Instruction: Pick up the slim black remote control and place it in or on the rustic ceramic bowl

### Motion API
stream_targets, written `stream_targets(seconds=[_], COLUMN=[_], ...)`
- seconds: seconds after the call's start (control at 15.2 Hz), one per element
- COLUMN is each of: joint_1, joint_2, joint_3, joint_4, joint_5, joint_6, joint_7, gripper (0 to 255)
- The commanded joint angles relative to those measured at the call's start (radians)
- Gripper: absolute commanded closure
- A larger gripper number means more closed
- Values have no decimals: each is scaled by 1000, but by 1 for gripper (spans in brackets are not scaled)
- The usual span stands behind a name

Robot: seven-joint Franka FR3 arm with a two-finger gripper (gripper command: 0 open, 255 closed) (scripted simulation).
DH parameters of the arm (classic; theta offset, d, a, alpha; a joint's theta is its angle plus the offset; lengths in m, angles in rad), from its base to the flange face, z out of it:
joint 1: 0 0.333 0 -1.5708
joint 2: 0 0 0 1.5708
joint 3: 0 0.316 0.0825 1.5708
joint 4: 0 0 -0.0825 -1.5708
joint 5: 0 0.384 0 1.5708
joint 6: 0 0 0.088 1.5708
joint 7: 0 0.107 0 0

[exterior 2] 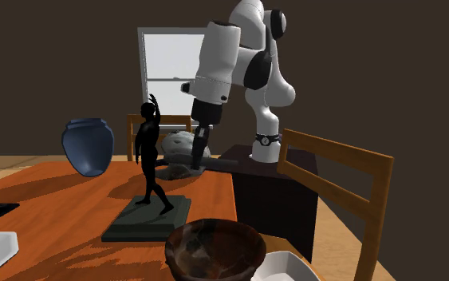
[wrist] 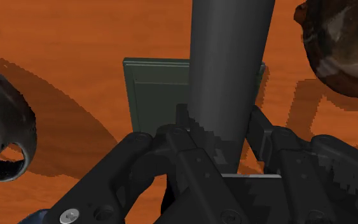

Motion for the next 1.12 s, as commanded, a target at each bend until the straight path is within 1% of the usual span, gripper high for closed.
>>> stream_targets(seconds=[0.0, 0.26, 0.53, 0.66, 0.73, 0.79, 0.86, 1.06], joint_1=[27, 82, 143, 180, 200, 225, 237, 234], joint_2=[64, 208, 378, 484, 549, 631, 672, 677], joint_3=[5, 7, 5, 0, -3, -7, -11, -12], joint_4=[93, 317, 597, 779, 891, 1036, 1111, 1079], joint_5=[-8, -17, -21, -21, -20, -18, -17, -19], joint_6=[-37, -129, -244, -319, -366, -427, -457, -423], joint_7=[23, 45, 49, 41, 32, 18, 10, 20], gripper=[255, 255, 255, 255, 255, 255, 255, 255])
